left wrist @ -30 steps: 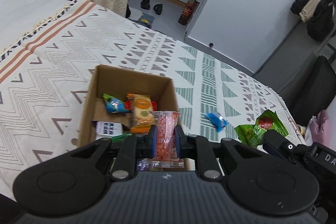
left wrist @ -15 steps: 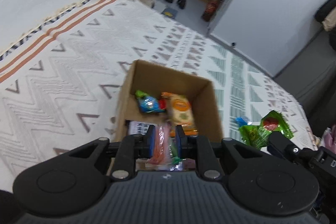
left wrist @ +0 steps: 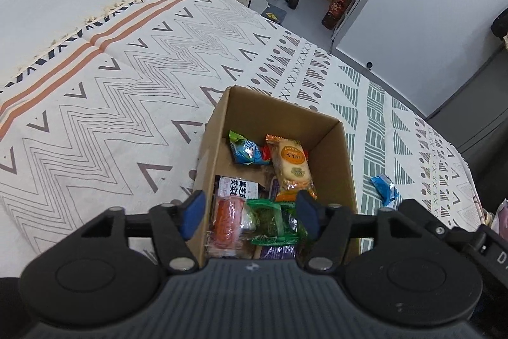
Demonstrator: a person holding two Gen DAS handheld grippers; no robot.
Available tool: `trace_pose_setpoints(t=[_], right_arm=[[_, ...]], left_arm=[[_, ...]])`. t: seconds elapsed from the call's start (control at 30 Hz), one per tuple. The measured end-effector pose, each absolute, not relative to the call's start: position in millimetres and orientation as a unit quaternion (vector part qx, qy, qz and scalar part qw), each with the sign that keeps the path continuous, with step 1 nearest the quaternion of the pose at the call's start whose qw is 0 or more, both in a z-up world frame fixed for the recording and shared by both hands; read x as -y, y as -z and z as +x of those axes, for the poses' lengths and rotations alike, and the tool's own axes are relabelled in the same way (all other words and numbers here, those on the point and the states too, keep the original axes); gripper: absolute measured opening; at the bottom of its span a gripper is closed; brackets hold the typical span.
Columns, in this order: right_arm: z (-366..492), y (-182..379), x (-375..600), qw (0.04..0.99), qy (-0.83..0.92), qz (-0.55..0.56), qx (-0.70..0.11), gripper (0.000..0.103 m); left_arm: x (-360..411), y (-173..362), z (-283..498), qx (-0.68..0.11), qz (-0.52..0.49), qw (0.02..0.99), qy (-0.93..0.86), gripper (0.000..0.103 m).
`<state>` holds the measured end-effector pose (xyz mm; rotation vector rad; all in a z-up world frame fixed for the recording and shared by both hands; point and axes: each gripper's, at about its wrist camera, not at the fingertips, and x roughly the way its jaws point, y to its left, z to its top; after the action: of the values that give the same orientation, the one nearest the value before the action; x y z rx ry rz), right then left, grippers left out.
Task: Organize snacks
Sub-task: 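Carry both candies over the box and open both tools to drop them, then move both tools back over the last snacks on the bed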
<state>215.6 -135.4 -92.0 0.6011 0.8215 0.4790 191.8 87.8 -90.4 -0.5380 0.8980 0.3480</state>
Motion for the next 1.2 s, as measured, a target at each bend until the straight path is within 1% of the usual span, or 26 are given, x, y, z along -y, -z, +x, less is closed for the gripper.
trace_pose_setpoints(t=[0.07,0.13,0.3,0.37,0.43,0.53,0.6,0.73,0.8,1.2], right_arm=[[214,90,144,0.849,-0.219,0.288,-0.385,0.037],[213,88,154,0.854,-0.209,0.287,-0.381,0.048],[209,82,178,0.865,-0.191,0.281,-0.370,0.061],[206,79,186,0.871,-0.184,0.274,-0.364,0.068],[203,75,194,0.880,-0.172,0.262,-0.357,0.082],[200,71,206,0.890,-0.159,0.251,-0.347,0.090],[199,71,216,0.891,-0.155,0.251,-0.344,0.091],[198,71,234,0.894,-0.145,0.255,-0.338,0.100],[197,72,242,0.894,-0.141,0.260,-0.336,0.102],[196,84,286,0.897,-0.119,0.265,-0.333,0.102]], left_arm=[[-85,88,191,-0.426,-0.251,0.852,-0.169,0.071],[-81,84,190,-0.423,-0.250,0.854,-0.170,0.073],[-62,75,189,-0.416,-0.225,0.862,-0.179,0.082],[-54,71,188,-0.414,-0.219,0.865,-0.181,0.086],[-46,69,189,-0.414,-0.214,0.866,-0.180,0.087],[-33,67,190,-0.417,-0.209,0.868,-0.173,0.092],[-26,65,190,-0.418,-0.207,0.869,-0.166,0.094],[-8,62,193,-0.420,-0.201,0.873,-0.148,0.094],[0,61,194,-0.420,-0.197,0.875,-0.141,0.095],[33,57,204,-0.421,-0.180,0.882,-0.110,0.095]])
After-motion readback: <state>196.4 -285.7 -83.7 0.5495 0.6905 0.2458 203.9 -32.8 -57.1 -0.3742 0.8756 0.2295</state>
